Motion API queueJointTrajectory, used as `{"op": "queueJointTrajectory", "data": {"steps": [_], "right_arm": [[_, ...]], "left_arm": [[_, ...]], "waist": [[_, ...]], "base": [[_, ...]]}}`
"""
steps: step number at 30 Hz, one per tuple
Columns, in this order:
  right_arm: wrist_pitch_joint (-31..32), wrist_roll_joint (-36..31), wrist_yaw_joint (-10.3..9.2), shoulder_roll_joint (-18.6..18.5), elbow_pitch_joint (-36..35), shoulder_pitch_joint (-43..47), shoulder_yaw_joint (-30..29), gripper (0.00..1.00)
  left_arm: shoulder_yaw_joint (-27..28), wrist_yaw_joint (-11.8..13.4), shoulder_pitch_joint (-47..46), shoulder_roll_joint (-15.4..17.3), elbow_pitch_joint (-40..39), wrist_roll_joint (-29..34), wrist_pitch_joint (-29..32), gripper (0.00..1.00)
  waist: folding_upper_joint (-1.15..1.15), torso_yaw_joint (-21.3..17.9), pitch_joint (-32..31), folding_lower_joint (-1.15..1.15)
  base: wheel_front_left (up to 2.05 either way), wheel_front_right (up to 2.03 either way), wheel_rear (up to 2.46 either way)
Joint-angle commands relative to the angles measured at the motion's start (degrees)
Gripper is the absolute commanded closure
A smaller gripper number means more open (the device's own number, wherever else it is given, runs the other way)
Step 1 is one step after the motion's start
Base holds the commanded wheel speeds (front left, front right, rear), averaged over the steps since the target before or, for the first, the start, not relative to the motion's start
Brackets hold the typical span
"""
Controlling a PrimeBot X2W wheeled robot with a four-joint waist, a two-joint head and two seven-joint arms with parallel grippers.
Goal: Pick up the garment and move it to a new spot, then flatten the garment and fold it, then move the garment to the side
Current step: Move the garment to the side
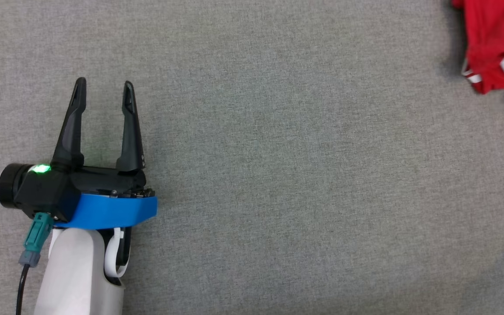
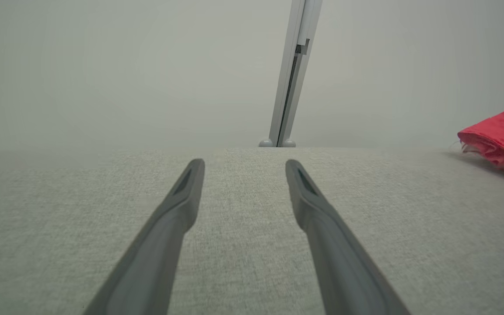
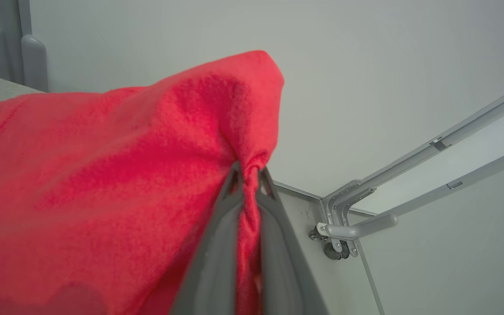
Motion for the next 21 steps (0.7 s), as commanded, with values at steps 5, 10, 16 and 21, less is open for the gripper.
{"op": "queueJointTrajectory", "data": {"steps": [5, 10, 16, 21], "right_arm": [[-0.04, -0.34, -0.01, -2.04, 3.72, -3.06, 0.07, 1.00], [1.11, -0.91, -0.01, -1.76, 6.81, -5.10, 0.28, 1.00], [0.24, -2.90, -0.01, 0.33, 9.52, -6.47, -0.52, 0.00], [-2.70, -4.72, -0.01, 2.74, 10.14, -6.52, -1.54, 0.00]], "left_arm": [[-0.34, -0.33, -1.54, 0.67, -1.03, 0.28, -0.13, 0.00], [-0.48, -0.33, -2.19, 0.81, -1.02, 0.17, -0.13, 0.00], [0.06, 0.01, -2.02, 0.84, -0.77, -0.33, -0.14, 0.00], [0.65, 0.32, -0.85, 0.55, 0.05, -0.98, -0.14, 0.00]], "waist": [[0.00, -0.26, 0.96, 0.00], [0.00, 0.00, 1.77, 0.00], [0.00, 0.44, 1.63, 0.00], [0.00, 0.78, -0.96, 0.00]], "base": [[0.00, 0.00, 0.00], [0.00, 0.00, 0.00], [0.00, 0.00, 0.00], [0.00, 0.00, 0.00]]}}
